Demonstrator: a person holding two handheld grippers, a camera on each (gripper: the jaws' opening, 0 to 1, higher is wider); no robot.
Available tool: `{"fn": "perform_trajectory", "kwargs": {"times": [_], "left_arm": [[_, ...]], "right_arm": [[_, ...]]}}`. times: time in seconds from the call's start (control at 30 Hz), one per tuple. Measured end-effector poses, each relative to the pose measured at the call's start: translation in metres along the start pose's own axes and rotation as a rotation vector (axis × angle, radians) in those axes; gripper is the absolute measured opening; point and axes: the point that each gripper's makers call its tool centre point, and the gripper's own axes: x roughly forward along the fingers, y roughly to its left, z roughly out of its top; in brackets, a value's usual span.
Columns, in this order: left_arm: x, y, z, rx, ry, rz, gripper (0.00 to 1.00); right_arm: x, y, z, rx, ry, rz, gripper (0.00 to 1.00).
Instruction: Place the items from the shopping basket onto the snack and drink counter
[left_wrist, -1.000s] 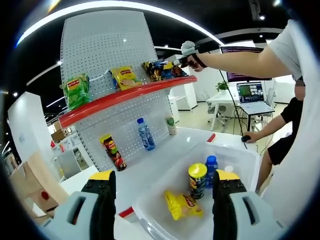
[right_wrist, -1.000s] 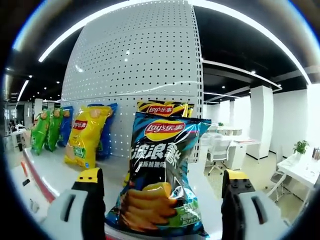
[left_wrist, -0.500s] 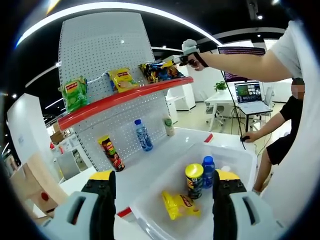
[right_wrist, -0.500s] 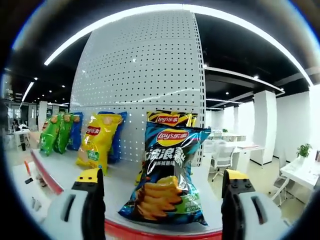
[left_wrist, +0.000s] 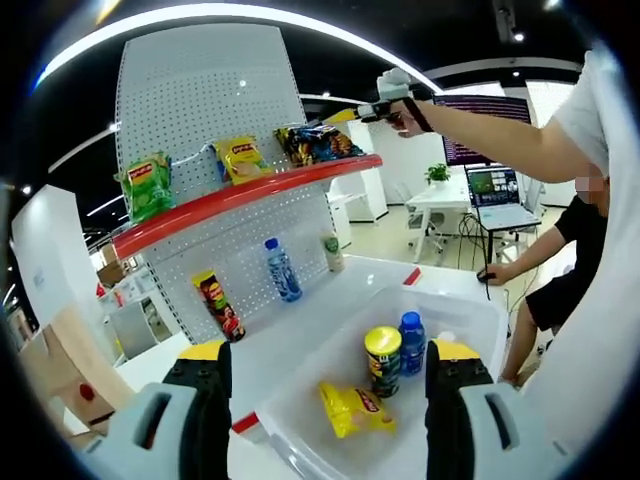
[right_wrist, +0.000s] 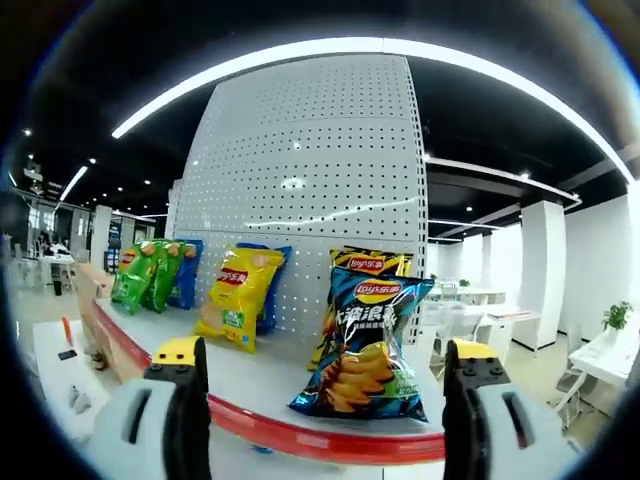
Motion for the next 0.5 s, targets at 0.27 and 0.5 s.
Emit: {"fn": "perform_trajectory", "kwargs": {"times": [0.27, 0.5], "left_arm": [[-0.011, 0.001, -0.003, -0.003, 0.004, 0.008, 0.80], [-0.020, 0.002, -0.006, -0.009, 0.008, 0.020, 0.80]], "right_arm": [[-0.038, 0.035, 0.005, -0.011, -0.040, 0.069, 0.97], [-0.065, 0.055, 0.010, -0.029, -0.072, 0.115, 0.97]]}}
